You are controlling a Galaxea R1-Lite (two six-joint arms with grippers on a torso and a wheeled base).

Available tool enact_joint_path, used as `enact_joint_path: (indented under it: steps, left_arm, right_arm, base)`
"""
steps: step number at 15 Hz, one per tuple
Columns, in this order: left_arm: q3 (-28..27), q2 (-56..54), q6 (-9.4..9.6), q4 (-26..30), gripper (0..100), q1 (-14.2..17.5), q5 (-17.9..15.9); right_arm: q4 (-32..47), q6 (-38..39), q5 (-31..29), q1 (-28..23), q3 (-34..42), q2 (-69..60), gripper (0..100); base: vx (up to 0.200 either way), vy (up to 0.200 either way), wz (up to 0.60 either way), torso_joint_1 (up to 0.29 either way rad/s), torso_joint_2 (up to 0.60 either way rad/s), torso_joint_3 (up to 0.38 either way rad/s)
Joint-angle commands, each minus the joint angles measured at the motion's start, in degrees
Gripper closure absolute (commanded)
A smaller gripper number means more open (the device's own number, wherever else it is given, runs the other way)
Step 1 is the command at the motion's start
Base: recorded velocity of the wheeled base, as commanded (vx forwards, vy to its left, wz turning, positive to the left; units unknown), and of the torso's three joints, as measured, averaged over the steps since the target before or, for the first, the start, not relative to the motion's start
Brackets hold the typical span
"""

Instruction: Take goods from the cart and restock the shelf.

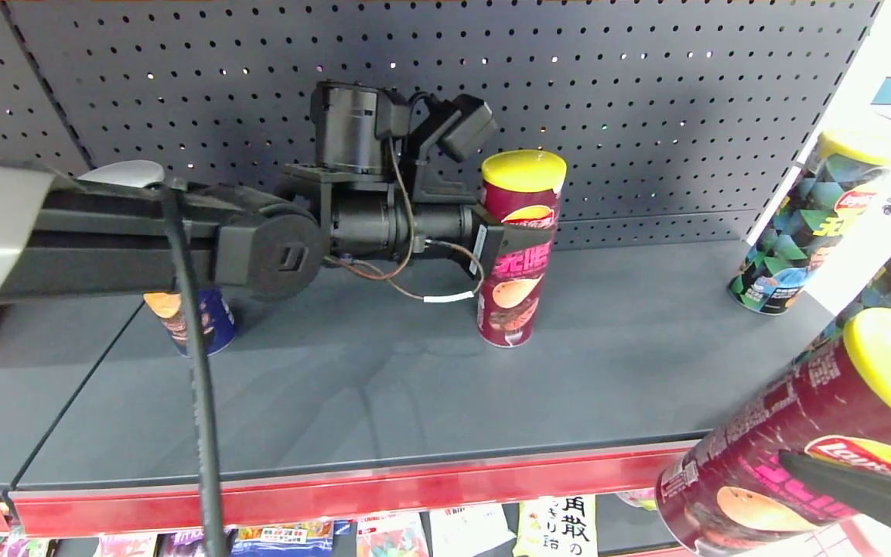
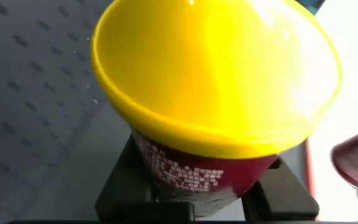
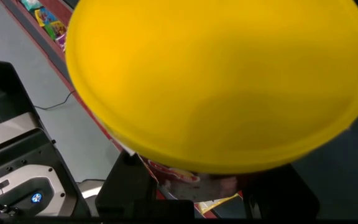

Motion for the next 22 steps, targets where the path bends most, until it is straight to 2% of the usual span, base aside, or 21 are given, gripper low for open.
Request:
enact_joint_path:
  steps: [1,4,8,17,18,22]
  left_arm:
    - [9.3,-9.1,-0.38,0.1,100,-1.3,-0.2]
    - [18.5,-16.0,-0.38,0.1,100,-2.3,-0.1]
    - [26.6,-21.7,-0.38,0.1,100,-2.6,0.2]
    - [28.5,-21.8,-0.38,0.0,100,-3.2,0.6]
    - [28.7,-21.8,-0.47,0.0,0,-3.2,0.6]
    - [30.0,-22.9,-0.64,0.0,0,-3.0,0.8]
  right_arm:
    - [-0.1,-0.1,0.1,0.0,-0.1,0.6,100]
    - [-0.2,-0.1,0.2,0.0,-0.3,1.3,100]
    - [-0.2,-0.1,0.2,0.1,-0.2,1.5,100]
    - [-0.3,-0.1,0.2,0.1,-0.6,2.0,100]
    - [-0.4,-0.1,0.2,0.1,-0.7,2.2,100]
    - [-0.4,-0.1,0.2,0.1,-5.1,5.4,100]
  base:
    - [0.000,0.000,0.00,0.000,0.00,0.000]
    - [0.000,0.000,0.00,0.000,0.00,0.000]
    - [0.000,0.000,0.00,0.000,0.00,0.000]
    - [0.000,0.000,0.00,0.000,0.00,0.000]
    - [0.000,0.000,0.00,0.000,0.00,0.000]
    - [0.000,0.000,0.00,0.000,0.00,0.000]
